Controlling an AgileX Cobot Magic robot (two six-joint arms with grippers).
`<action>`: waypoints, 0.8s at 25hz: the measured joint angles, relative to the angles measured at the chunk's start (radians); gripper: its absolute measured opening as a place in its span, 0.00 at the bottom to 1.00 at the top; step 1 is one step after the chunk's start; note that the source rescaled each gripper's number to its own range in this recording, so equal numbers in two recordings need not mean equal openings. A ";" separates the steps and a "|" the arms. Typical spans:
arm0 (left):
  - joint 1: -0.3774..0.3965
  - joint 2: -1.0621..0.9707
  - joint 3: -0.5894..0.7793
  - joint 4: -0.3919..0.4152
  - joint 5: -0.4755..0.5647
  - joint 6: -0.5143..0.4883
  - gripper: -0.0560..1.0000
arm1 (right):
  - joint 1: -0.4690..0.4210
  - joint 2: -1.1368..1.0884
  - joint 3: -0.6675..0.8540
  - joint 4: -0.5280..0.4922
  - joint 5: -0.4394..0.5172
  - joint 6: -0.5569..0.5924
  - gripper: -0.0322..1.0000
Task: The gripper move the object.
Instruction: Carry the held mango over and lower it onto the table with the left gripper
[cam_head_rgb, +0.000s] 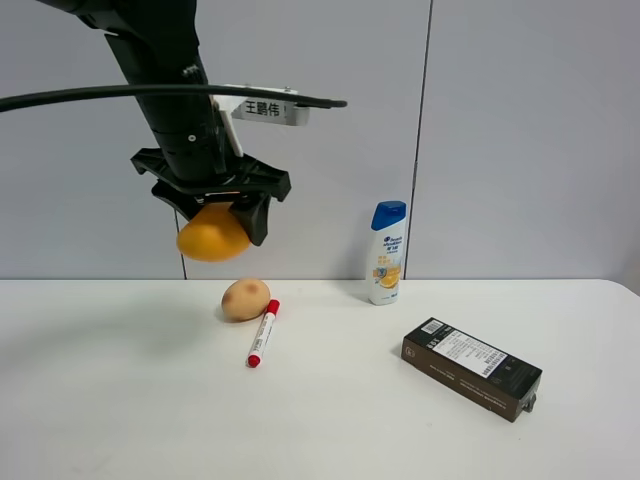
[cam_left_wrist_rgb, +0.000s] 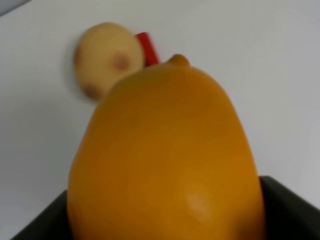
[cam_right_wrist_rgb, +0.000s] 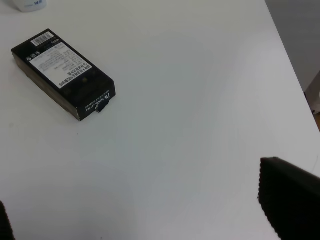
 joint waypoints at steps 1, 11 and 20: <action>0.026 0.000 0.002 0.001 -0.001 -0.001 0.08 | 0.000 0.000 0.000 0.000 0.000 0.000 1.00; 0.247 0.027 0.138 -0.094 -0.163 -0.019 0.08 | 0.000 0.000 0.000 0.000 0.000 0.000 1.00; 0.277 0.161 0.214 -0.215 -0.197 -0.022 0.08 | 0.000 0.000 0.000 0.000 0.000 0.000 1.00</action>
